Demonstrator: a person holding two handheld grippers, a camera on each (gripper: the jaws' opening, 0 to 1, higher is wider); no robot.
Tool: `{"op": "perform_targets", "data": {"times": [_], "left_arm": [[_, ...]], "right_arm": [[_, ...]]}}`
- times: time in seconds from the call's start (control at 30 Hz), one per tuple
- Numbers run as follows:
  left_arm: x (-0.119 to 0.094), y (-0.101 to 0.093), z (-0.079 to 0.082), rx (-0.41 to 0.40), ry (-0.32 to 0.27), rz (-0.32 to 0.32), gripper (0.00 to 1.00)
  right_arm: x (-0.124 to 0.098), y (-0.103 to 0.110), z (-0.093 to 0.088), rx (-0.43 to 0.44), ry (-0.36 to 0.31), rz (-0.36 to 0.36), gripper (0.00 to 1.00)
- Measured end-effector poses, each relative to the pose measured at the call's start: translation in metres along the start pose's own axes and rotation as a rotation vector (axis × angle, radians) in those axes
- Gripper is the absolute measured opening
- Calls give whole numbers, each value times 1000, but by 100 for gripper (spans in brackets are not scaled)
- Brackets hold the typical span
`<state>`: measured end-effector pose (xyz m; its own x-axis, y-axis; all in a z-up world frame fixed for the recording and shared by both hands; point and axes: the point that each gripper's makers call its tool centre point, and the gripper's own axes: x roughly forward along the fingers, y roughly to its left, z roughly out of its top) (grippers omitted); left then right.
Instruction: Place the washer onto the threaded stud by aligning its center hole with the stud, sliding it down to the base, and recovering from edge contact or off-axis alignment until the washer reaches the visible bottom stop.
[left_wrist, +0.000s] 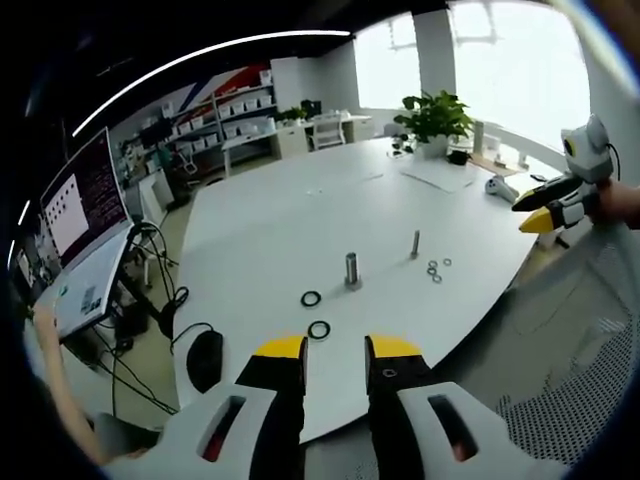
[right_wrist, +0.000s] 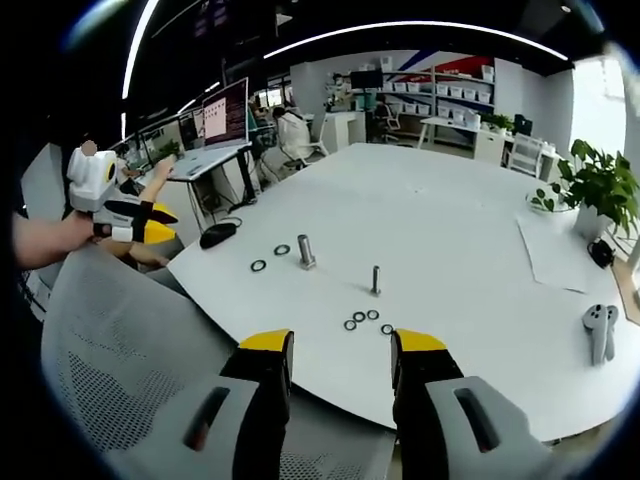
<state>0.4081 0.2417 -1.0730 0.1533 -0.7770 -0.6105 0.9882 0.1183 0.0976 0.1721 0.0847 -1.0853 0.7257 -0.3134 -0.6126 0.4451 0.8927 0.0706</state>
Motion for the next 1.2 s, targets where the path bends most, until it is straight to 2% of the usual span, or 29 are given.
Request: {"op": "perform_targets", "data": {"times": [0.5, 0.8, 0.93, 1.07, 1.2], "left_arm": [[3, 4, -8, -4, 49, 9, 20], [4, 4, -10, -4, 56, 5, 20], [4, 5, -12, -3, 68, 13, 19], [3, 6, -9, -7, 48, 22, 18], [4, 5, -11, -6, 64, 17, 18]], "right_arm": [[1, 11, -1, 0, 16, 53, 43], [1, 13, -4, -1, 30, 65, 42], [1, 15, -3, -3, 24, 77, 42], [0, 18, -2, -4, 20, 86, 42], [0, 21, -1, -14, 14, 101, 42]]}}
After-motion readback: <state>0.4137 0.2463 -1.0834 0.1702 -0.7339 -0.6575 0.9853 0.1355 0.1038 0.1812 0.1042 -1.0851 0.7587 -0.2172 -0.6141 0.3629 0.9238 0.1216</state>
